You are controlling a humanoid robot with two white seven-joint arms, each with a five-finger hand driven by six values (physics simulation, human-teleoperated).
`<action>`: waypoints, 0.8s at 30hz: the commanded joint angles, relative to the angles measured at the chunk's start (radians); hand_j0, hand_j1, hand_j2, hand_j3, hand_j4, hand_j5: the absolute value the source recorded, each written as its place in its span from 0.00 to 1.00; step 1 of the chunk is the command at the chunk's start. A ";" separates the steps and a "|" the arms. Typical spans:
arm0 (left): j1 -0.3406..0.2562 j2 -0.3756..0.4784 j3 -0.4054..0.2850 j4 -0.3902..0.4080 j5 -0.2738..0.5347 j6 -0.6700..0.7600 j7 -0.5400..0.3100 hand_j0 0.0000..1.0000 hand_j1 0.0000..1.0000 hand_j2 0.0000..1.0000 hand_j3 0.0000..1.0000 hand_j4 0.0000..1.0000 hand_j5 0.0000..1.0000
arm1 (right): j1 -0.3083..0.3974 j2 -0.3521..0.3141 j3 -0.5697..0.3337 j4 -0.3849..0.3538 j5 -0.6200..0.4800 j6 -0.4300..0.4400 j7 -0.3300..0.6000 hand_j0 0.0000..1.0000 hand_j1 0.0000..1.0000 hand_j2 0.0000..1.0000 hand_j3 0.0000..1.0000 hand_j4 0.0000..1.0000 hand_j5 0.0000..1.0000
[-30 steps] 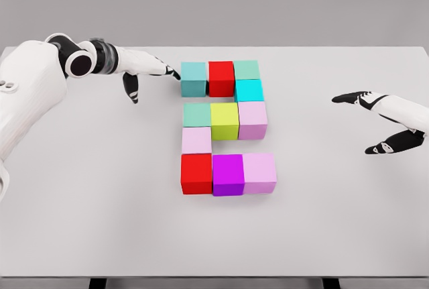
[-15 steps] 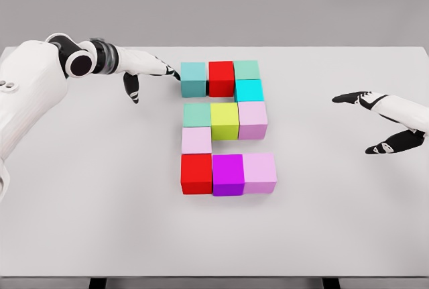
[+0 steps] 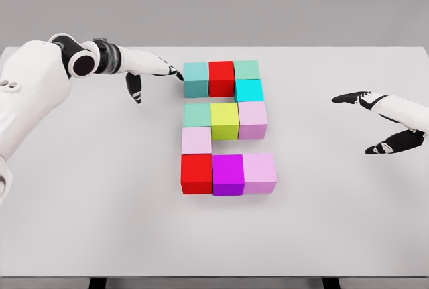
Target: Assemble the squares on the desktop into the number 2
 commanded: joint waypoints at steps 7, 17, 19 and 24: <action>0.000 0.005 0.005 0.000 0.005 0.000 0.000 1.00 1.00 1.00 1.00 1.00 1.00 | 0.000 -0.001 0.000 0.000 -0.008 0.003 0.000 1.00 1.00 1.00 1.00 1.00 1.00; 0.005 0.274 0.237 -0.055 0.182 -0.136 0.000 1.00 1.00 1.00 1.00 1.00 1.00 | 0.000 -0.001 0.000 0.000 -0.008 0.003 0.000 1.00 1.00 1.00 1.00 1.00 1.00; 0.066 0.352 0.285 -0.060 0.409 -0.136 0.000 1.00 1.00 1.00 1.00 1.00 1.00 | 0.000 -0.001 0.000 0.000 -0.008 0.003 0.000 1.00 1.00 1.00 1.00 1.00 1.00; 0.319 0.554 0.283 -0.348 0.920 -0.136 0.000 1.00 1.00 1.00 1.00 1.00 1.00 | 0.000 -0.001 0.000 0.000 -0.008 0.003 0.000 1.00 1.00 1.00 1.00 1.00 1.00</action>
